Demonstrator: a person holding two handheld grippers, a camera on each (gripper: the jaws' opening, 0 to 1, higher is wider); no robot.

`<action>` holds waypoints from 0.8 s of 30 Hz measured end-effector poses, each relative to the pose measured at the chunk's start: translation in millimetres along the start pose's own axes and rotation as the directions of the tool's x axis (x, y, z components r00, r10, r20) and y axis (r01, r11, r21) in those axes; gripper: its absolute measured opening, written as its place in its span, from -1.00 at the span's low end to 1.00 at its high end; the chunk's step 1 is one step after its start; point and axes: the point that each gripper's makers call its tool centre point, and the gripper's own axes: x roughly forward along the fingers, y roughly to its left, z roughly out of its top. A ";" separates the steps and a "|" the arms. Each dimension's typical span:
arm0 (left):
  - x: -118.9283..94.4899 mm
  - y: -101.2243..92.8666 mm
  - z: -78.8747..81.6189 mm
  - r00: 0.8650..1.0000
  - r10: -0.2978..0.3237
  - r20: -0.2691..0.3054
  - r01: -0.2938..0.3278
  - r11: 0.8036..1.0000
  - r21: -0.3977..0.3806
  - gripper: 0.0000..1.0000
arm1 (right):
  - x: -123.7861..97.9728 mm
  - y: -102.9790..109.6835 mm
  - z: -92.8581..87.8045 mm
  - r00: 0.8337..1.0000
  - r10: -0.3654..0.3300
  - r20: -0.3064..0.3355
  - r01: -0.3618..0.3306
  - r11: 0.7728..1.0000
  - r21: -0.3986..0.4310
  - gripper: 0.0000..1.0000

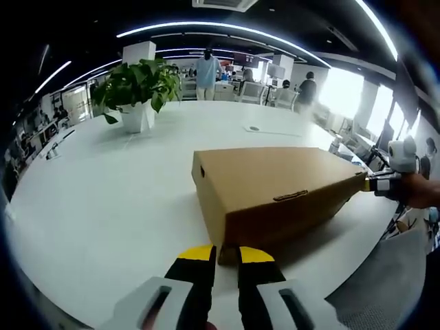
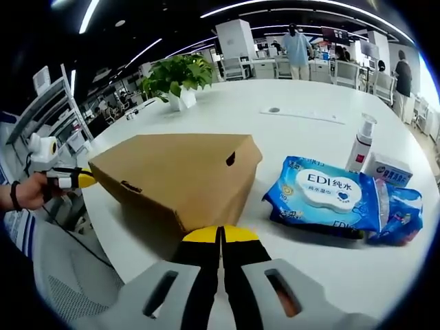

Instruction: Operate the shoe box by opening the lid, removing the specified soft item, and placing it in the target area until the item is outside and the box remains undamaged.

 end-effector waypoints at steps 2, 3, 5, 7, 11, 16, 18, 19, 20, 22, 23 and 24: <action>-0.5 -1.4 -0.6 1.000 -0.003 -0.002 0.003 1.000 -0.002 -0.77 | -0.2 0.1 -0.8 1.000 0.002 0.000 -0.002 1.000 0.006 -1.00; -0.7 -1.8 -0.8 1.000 -0.003 -0.004 0.003 1.000 -0.001 -0.77 | -0.2 -0.2 -1.1 1.000 0.002 -0.001 -0.002 1.000 0.002 -1.00; -1.2 -1.9 -1.4 1.000 -0.004 -0.003 0.004 1.000 -0.002 -0.77 | -1.2 -0.4 -0.7 1.000 0.002 0.001 -0.002 1.000 0.002 -1.00; -2.1 -1.4 -0.7 1.000 -0.005 0.000 0.005 1.000 -0.006 -0.77 | -2.2 -1.1 0.8 1.000 0.002 0.008 -0.002 1.000 0.001 -1.00; -3.9 0.8 0.6 1.000 -0.003 0.005 0.003 1.000 -0.014 -0.77 | -3.9 -2.6 1.0 1.000 0.001 0.011 -0.001 1.000 0.001 -1.00; -9.2 10.2 2.6 1.000 0.012 0.027 -0.010 0.996 -0.087 -0.77 | -11.7 -8.0 1.9 1.000 -0.004 0.019 0.003 1.000 0.011 -1.00; -11.9 13.1 6.0 0.999 0.016 0.047 -0.010 0.992 -0.127 -0.77 | -14.2 -9.1 3.3 1.000 0.001 0.022 -0.001 1.000 0.017 -1.00; -14.6 13.9 10.7 0.998 0.008 0.068 0.004 0.987 -0.161 -0.77 | -18.0 -10.2 6.0 1.000 0.005 0.027 -0.005 1.000 0.025 -1.00; -16.0 15.2 13.6 0.997 0.008 0.079 0.005 0.985 -0.171 -0.77 | -20.3 -10.5 8.5 0.999 0.006 0.035 -0.007 1.000 0.029 -1.00; -18.6 18.0 20.8 0.995 0.011 0.103 0.009 0.980 -0.197 -0.73 | -23.4 -7.4 14.0 0.998 0.027 0.051 -0.029 0.998 0.048 -0.99; -19.0 18.1 23.9 0.993 0.009 0.114 0.016 0.977 -0.212 -0.71 | -25.2 -4.3 17.6 0.997 0.043 0.060 -0.047 0.997 0.059 -0.97; -19.2 18.2 27.2 0.992 0.006 0.125 0.022 0.975 -0.223 -0.68 | -26.0 -1.8 20.6 0.996 0.054 0.068 -0.058 0.996 0.063 -0.94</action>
